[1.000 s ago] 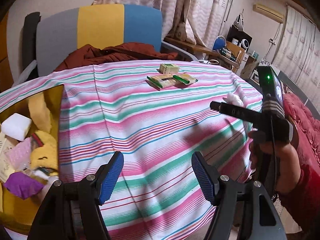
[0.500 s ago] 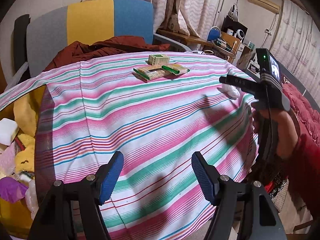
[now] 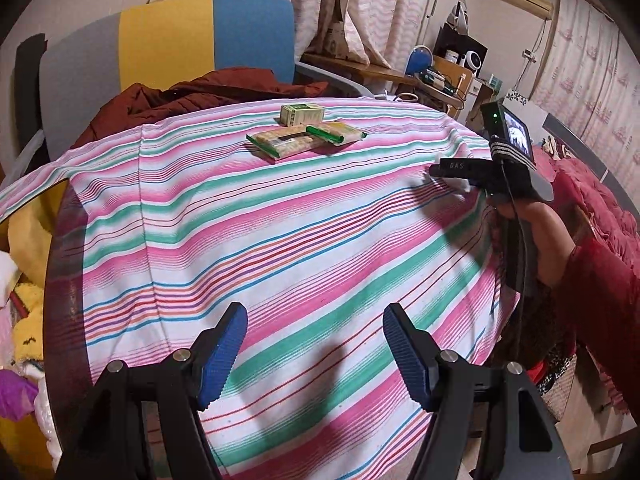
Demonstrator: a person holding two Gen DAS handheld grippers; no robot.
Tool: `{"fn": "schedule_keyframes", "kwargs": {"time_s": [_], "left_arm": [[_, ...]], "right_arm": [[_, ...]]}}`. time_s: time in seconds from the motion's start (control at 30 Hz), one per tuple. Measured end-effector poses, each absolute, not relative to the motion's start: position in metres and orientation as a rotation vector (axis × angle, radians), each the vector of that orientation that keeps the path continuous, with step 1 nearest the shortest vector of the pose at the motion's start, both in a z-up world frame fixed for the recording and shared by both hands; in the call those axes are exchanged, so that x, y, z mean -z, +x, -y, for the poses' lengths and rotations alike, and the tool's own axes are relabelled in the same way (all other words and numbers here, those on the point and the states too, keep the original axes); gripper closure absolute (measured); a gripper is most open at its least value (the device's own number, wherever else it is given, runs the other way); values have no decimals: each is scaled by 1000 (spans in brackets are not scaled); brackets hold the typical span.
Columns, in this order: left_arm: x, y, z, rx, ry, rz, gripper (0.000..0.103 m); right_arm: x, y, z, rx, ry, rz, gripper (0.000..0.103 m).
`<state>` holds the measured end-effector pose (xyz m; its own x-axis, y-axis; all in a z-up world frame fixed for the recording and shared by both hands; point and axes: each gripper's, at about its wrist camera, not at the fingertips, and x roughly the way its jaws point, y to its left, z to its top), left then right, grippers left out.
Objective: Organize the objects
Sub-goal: 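Grasp the plastic-wrapped bundle with the right gripper, then grasp the long cracker packet with the left gripper while the right holds the bundle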
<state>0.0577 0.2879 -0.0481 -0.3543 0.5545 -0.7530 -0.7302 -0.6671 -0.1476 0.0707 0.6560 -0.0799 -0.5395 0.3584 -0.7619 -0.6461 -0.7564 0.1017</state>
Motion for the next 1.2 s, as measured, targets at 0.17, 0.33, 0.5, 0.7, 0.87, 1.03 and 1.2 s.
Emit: {"fn": "schedule_keyframes", "kwargs": {"time_s": [0.17,0.33,0.5,0.7,0.87,1.03,1.2], "left_arm": [[46,51,-300,-2069,-1027,-297,31],[43,33,-320,-2071,-1014,-323,31],[38,5,-348,-2077,-956,-424,31],[39,-50,-392,-2079,-942,-458,25],[44,-86,-434,-2082,-887,-598,23],[55,-109,-463,-2041,-856,-698,19],[74,-120,-477,-1997,-886,-754,19]], "right_arm": [[76,64,-644,-2332,-1029,-496,66],[72,54,-631,-2354,-997,-575,66],[82,50,-623,-2356,-963,-566,66],[85,55,-624,-2373,-924,-576,66],[87,55,-625,-2380,-904,-581,66],[88,58,-625,-2387,-885,-595,66],[89,59,-627,-2396,-870,-612,65]]}}
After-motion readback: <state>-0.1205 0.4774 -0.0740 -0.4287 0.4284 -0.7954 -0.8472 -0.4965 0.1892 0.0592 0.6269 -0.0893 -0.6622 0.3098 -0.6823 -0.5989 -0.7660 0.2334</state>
